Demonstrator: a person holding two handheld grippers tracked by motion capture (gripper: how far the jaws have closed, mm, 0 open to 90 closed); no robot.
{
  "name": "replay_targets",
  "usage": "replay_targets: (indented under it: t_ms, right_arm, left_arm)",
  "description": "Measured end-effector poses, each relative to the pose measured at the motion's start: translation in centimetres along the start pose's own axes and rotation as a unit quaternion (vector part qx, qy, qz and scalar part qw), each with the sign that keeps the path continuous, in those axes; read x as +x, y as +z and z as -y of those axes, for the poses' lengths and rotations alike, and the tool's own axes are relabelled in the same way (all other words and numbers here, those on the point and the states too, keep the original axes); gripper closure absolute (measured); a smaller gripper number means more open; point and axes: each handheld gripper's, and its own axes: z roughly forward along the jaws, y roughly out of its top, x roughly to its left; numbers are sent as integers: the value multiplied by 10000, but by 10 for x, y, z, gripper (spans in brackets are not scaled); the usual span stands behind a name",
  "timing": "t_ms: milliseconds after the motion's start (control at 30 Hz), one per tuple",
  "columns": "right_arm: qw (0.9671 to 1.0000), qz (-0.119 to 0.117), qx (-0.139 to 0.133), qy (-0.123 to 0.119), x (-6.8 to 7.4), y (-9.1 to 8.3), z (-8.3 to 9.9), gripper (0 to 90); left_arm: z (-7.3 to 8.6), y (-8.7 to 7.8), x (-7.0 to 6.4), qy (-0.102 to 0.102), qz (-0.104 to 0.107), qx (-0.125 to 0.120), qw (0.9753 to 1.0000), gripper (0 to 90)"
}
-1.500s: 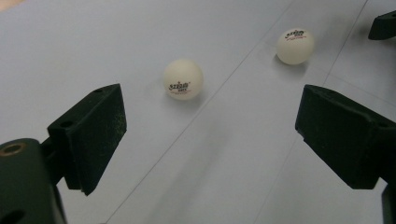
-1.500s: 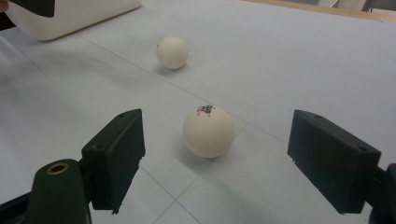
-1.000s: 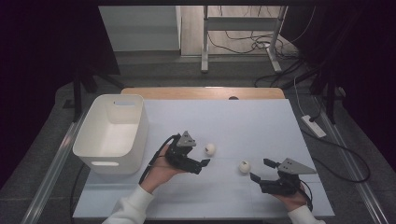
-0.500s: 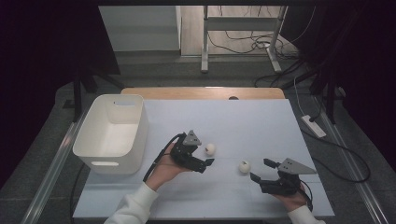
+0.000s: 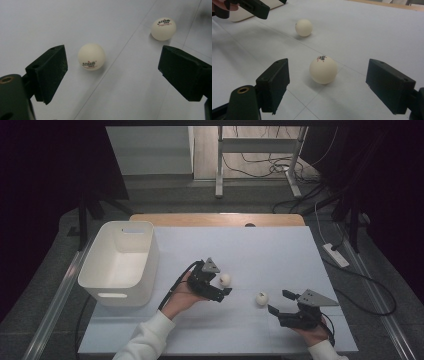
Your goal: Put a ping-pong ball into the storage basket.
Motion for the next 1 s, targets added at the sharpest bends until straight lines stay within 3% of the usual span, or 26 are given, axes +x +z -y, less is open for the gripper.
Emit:
replay_targets:
  t_ms: [567,1000]
  right_arm:
    - [10000,-11,-23,17,0,-1,0,189]
    - [10000,-12,-12,25,0,-1,1,190]
  left_arm:
    - [-5,20,10,-82,-86,264,9996,100]
    - [-9,33,13,-25,-130,445,9989,99]
